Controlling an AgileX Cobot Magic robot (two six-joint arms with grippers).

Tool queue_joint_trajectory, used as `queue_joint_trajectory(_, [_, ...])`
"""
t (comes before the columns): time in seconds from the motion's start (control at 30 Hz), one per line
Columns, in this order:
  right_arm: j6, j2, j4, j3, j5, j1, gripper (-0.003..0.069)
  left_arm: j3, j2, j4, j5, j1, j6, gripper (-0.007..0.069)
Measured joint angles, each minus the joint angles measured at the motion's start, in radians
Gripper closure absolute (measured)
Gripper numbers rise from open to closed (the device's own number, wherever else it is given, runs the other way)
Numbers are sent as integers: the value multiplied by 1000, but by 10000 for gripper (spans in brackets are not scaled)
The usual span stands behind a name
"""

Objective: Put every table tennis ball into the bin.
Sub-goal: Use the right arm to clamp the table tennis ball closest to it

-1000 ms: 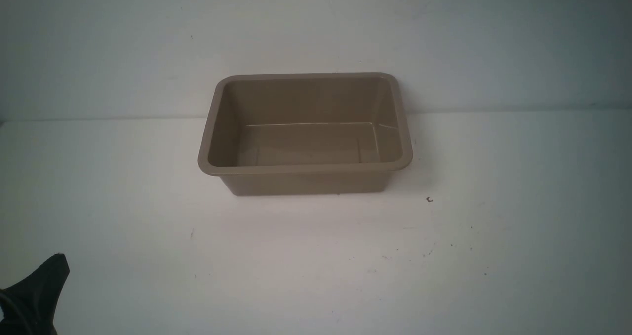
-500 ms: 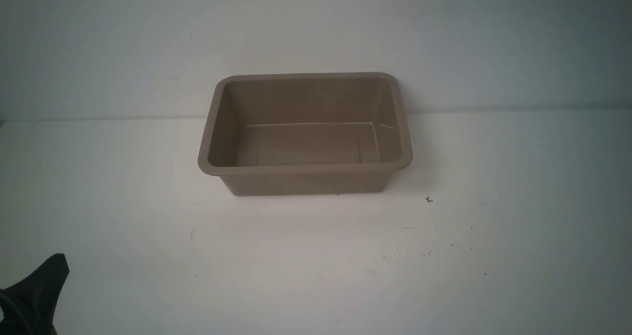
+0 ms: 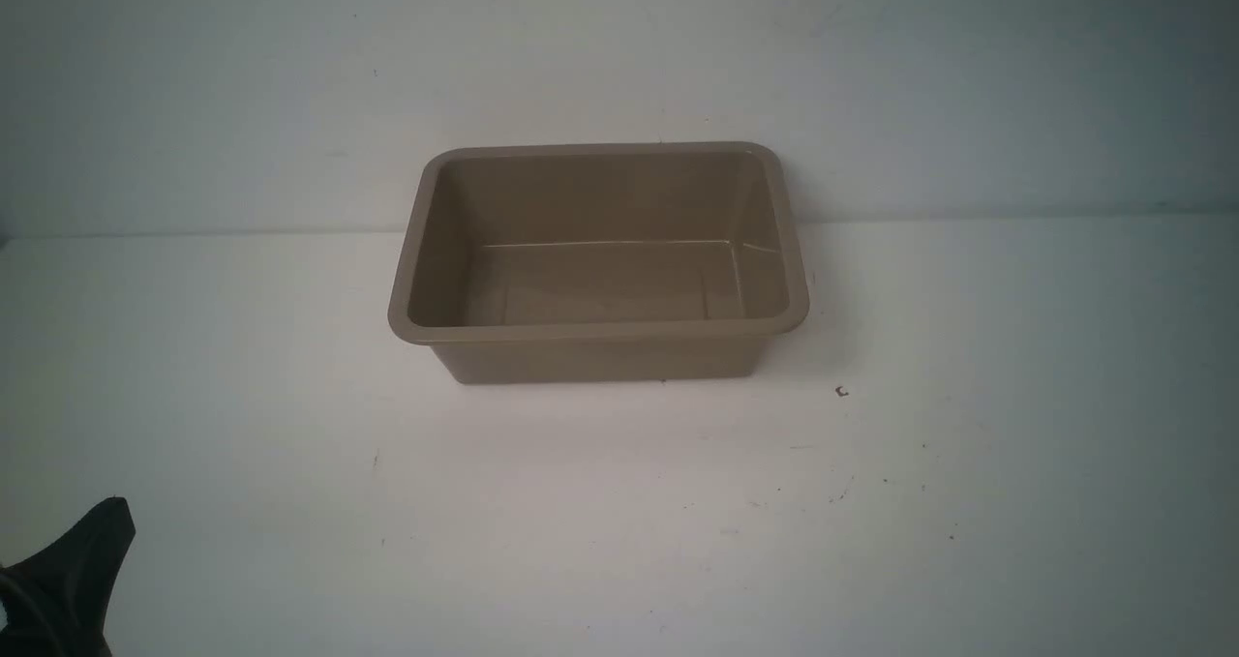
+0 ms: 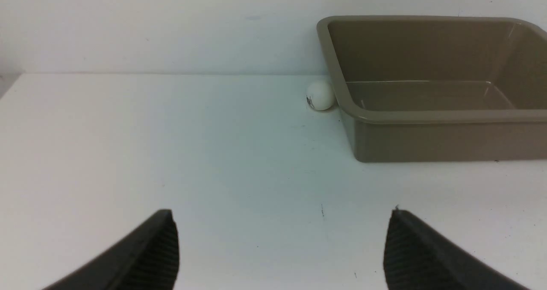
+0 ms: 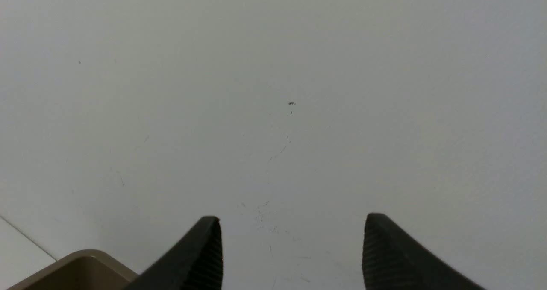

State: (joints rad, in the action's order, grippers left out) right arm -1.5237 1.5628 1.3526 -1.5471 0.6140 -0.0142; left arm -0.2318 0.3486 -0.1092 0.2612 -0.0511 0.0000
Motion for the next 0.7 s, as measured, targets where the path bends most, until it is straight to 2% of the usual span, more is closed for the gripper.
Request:
queue_joint_trajectory(0.3, [55, 0, -130, 0, 4, 0, 250, 0, 0, 0, 0, 0, 0, 41])
queue_joint_trajectory(0.47, [81, 1, -152, 0, 27, 0, 250, 0, 0, 0, 0, 0, -7, 41])
queue_joint_trajectory(0.6, [195, 2, -238, 0, 104, 0, 250, 0, 0, -6, 0, 0, -12, 41])
queue_joint_trajectory(0.7, [305, 7, -374, 0, 145, 0, 250, 0, 0, -20, 0, 0, -12, 41])
